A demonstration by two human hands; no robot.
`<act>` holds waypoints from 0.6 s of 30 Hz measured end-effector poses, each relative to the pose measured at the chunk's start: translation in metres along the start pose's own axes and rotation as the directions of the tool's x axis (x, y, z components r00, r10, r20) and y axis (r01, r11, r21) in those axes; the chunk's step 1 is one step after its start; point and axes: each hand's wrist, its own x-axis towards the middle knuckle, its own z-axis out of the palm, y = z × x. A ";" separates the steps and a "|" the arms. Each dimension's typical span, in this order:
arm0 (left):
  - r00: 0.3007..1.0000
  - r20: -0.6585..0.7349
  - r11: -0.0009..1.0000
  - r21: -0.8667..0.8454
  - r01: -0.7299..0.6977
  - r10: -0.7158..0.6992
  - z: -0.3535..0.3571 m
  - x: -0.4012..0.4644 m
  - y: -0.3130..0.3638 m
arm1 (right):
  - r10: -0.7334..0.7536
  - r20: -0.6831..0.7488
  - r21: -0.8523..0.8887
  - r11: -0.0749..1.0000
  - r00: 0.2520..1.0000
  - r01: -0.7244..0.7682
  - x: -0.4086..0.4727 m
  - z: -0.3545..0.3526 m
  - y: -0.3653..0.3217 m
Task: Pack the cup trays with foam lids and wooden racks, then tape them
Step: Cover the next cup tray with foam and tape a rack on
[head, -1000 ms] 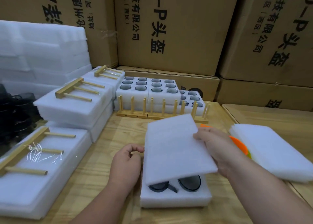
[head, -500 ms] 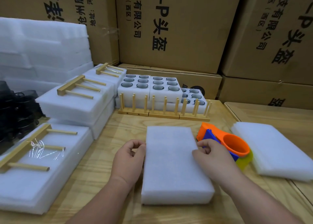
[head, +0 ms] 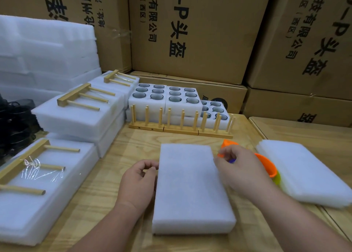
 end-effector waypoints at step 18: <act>1.000 0.012 1.000 0.025 0.010 -0.010 -0.001 0.010 -0.015 | -0.193 -0.039 -0.543 0.828 0.980 0.142 0.165 -0.013 -0.006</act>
